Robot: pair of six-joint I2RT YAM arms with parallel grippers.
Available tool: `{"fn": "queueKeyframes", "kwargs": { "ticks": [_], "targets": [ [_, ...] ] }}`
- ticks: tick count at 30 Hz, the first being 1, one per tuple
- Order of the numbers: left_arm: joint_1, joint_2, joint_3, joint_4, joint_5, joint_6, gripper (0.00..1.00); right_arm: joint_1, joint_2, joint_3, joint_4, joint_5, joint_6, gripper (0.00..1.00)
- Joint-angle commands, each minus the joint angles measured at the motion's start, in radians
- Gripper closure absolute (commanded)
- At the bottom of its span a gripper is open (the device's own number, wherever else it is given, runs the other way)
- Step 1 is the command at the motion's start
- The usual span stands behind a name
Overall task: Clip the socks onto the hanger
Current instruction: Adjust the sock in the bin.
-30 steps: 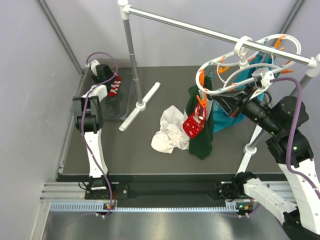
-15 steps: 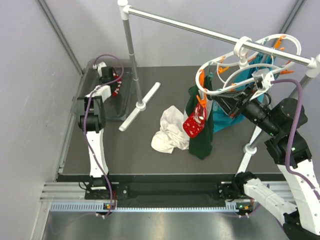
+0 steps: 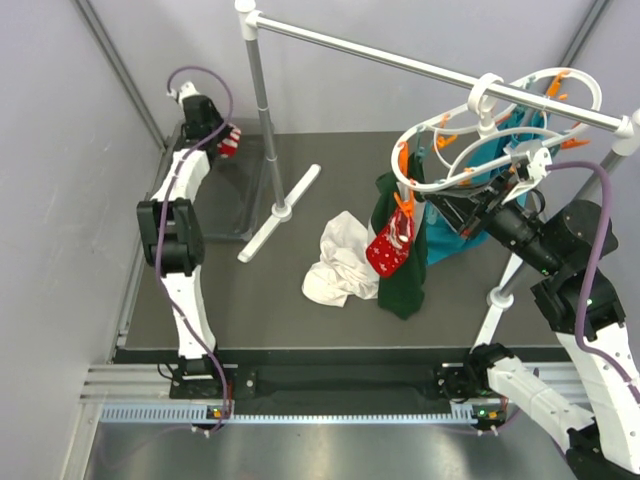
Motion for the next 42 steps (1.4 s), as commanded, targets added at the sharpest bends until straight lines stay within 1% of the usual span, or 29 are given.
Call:
{"fn": "queueKeyframes", "kwargs": {
  "ticks": [1, 2, 5, 6, 8, 9, 11, 12, 14, 15, 16, 18, 20, 21, 23, 24, 25, 27, 29, 30, 31, 32, 33, 34, 35, 36, 37, 38, 42],
  "targets": [
    [0.01, -0.157, 0.042, 0.014, 0.032, -0.038, 1.0, 0.018, -0.01, -0.039, -0.114, -0.048, 0.02, 1.0],
    [0.01, -0.191, 0.026, -0.023, 0.02, -0.05, 1.0, 0.017, -0.01, -0.04, -0.114, -0.048, 0.021, 1.0],
    [0.021, -0.279, -0.134, -0.044, 0.016, -0.116, 1.0, 0.017, -0.019, -0.043, -0.108, -0.048, 0.025, 1.0],
    [0.026, -0.301, -0.23, -0.057, 0.013, -0.131, 1.0, 0.017, -0.019, -0.045, -0.11, -0.05, 0.026, 1.0],
    [0.044, -0.358, -0.327, -0.101, -0.023, -0.188, 1.0, 0.018, -0.023, -0.046, -0.111, -0.053, 0.025, 1.0],
    [0.052, -0.376, -0.423, -0.113, -0.036, -0.217, 1.0, 0.015, -0.023, -0.048, -0.113, -0.053, 0.026, 1.0],
    [0.072, -0.413, -0.519, -0.115, -0.008, -0.284, 1.0, 0.018, -0.033, -0.054, -0.105, -0.056, 0.029, 1.0],
    [0.073, -0.421, -0.587, -0.118, 0.001, -0.292, 1.0, 0.018, -0.039, -0.06, -0.102, -0.057, 0.034, 1.0],
    [0.073, -0.442, -0.651, -0.142, 0.035, -0.3, 0.98, 0.018, -0.04, -0.063, -0.099, -0.062, 0.037, 1.0],
    [0.075, -0.452, -0.662, -0.188, 0.033, -0.297, 0.97, 0.017, -0.042, -0.066, -0.099, -0.065, 0.037, 1.0],
    [0.072, -0.474, -0.679, -0.199, 0.035, -0.294, 0.96, 0.018, -0.045, -0.069, -0.099, -0.065, 0.037, 1.0],
    [0.073, -0.513, -0.737, -0.205, 0.032, -0.286, 0.91, 0.018, -0.053, -0.078, -0.091, -0.068, 0.04, 1.0],
    [0.072, -0.594, -0.806, -0.18, 0.003, -0.279, 0.82, 0.018, -0.056, -0.086, -0.078, -0.069, 0.046, 1.0],
    [0.072, -0.623, -0.823, -0.164, -0.008, -0.273, 0.72, 0.018, -0.059, -0.094, -0.074, -0.073, 0.049, 1.0],
    [0.07, -0.694, -0.849, -0.149, -0.052, -0.251, 0.59, 0.018, -0.062, -0.097, -0.071, -0.08, 0.052, 1.0],
    [0.07, -0.706, -0.846, -0.146, -0.063, -0.24, 0.47, 0.02, -0.062, -0.1, -0.073, -0.079, 0.052, 1.0],
    [0.07, -0.718, -0.823, -0.162, -0.091, -0.222, 0.45, 0.018, -0.063, -0.1, -0.076, -0.077, 0.049, 1.0],
    [0.07, -0.717, -0.798, -0.172, -0.102, -0.193, 0.42, 0.018, -0.063, -0.098, -0.081, -0.08, 0.049, 1.0],
    [0.07, -0.676, -0.74, -0.172, -0.097, -0.17, 0.41, 0.018, -0.063, -0.098, -0.078, -0.079, 0.052, 1.0],
    [0.069, -0.647, -0.71, -0.176, -0.056, -0.133, 0.41, 0.018, -0.063, -0.097, -0.079, -0.079, 0.052, 1.0],
    [0.064, -0.577, -0.673, -0.19, -0.042, -0.115, 0.42, 0.018, -0.063, -0.095, -0.081, -0.079, 0.052, 1.0],
    [0.056, -0.538, -0.591, -0.239, -0.034, -0.096, 0.43, 0.02, -0.062, -0.094, -0.082, -0.08, 0.052, 1.0],
    [0.041, -0.46, -0.514, -0.262, -0.037, -0.057, 0.46, 0.018, -0.059, -0.091, -0.084, -0.077, 0.049, 1.0],
    [0.033, -0.427, -0.513, -0.283, -0.051, -0.04, 0.47, 0.018, -0.059, -0.091, -0.085, -0.077, 0.051, 1.0],
    [0.024, -0.397, -0.461, -0.294, -0.066, -0.024, 0.48, 0.02, -0.059, -0.091, -0.082, -0.077, 0.054, 1.0],
    [0.017, -0.371, -0.443, -0.299, -0.08, -0.007, 0.48, 0.02, -0.057, -0.091, -0.082, -0.079, 0.054, 1.0],
    [0.003, -0.322, -0.424, -0.299, -0.129, 0.023, 0.48, 0.02, -0.056, -0.091, -0.082, -0.076, 0.054, 1.0],
    [-0.003, -0.298, -0.391, -0.302, -0.148, 0.036, 0.48, 0.02, -0.056, -0.091, -0.082, -0.076, 0.054, 1.0],
    [-0.019, -0.182, -0.343, -0.316, -0.241, 0.053, 0.48, 0.021, -0.051, -0.097, -0.078, -0.077, 0.057, 1.0]
  ]
}}
